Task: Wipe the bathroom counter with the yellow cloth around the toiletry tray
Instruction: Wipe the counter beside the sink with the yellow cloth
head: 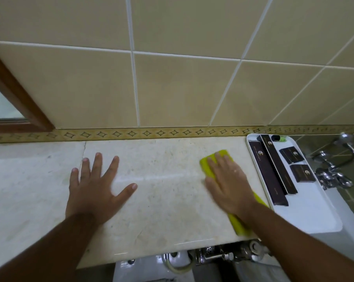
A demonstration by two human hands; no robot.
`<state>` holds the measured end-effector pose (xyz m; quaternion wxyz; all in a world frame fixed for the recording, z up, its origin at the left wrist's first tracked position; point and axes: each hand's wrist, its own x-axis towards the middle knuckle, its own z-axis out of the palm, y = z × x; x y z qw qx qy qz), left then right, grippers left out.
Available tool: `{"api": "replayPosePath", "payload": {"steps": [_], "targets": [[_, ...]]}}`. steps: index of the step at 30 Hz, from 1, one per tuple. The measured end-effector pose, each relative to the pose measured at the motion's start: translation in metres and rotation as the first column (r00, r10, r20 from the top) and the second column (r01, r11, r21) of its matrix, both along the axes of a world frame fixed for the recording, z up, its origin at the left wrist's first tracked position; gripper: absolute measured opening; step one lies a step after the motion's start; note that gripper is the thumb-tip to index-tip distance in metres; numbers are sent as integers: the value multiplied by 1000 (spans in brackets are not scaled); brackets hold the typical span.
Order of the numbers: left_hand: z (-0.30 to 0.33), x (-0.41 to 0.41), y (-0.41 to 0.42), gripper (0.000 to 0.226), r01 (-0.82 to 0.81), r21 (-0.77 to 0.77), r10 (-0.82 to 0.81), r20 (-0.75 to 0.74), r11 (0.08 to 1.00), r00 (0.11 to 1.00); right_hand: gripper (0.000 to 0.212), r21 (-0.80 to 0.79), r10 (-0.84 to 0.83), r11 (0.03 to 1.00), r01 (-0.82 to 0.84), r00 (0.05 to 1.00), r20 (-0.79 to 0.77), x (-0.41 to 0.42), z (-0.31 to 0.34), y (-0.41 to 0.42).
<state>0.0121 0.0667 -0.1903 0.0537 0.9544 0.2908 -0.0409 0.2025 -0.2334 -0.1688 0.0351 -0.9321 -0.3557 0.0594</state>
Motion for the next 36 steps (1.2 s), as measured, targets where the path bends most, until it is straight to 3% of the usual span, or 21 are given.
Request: {"api": "replayPosePath", "payload": {"steps": [2,4,6,8,10,12,14,16,18,20,23,26,29,32,34,36], "targets": [[0,0,0,103,6,3,-6,-19,1000,1000,68,-19,-202,979,202,979,24,17,2,31],[1,0,-1,103,3,0,-3,-17,1000,1000,72,-34,-190,981,191,982,19,9,2,64],[3,0,-3,102,-2,-6,2,-13,1000,1000,72,-33,70,997,-69,997,21,-21,-2,78],[5,0,-4,103,-1,-5,1,-17,1000,1000,69,-37,400,916,-400,916,4,-54,-4,62],[7,-1,-4,103,1,0,-1,-36,1000,999,65,-25,532,846,-533,846,-30,-55,-3,32],[7,0,-3,104,6,5,-6,-47,1000,999,62,-53,458,887,-458,889,-6,-27,-3,12],[7,0,-3,105,8,8,-8,-46,1000,999,60,-57,230,972,-229,973,24,11,1,8],[5,0,-3,104,6,9,-5,-33,1000,999,60,-46,5,999,-3,999,40,35,4,22],[2,0,-2,102,8,13,-8,-25,1000,1000,63,-42,-41,998,42,999,31,31,3,47],[0,0,-2,98,8,14,-7,-27,1000,1000,64,-26,209,978,-209,978,15,-1,0,73],[-2,-2,-3,86,-12,22,13,-2,1000,1000,60,-14,624,782,-624,782,9,-55,0,99],[-5,-2,-1,78,-14,26,15,-27,1000,1000,60,-86,667,741,-666,745,-22,-61,9,103],[-4,0,0,72,-16,-5,16,-25,1000,1000,63,-85,538,837,-541,841,-54,-62,22,84],[6,-8,-7,73,35,-57,-35,0,998,999,58,-53,52,997,-50,998,42,-63,37,38],[14,-4,-21,81,86,-98,-81,61,991,995,56,-92,-297,950,297,955,13,-52,48,-1],[22,11,-41,86,85,-151,-68,116,985,991,58,-141,-417,908,395,889,-189,-44,50,-24]]}}
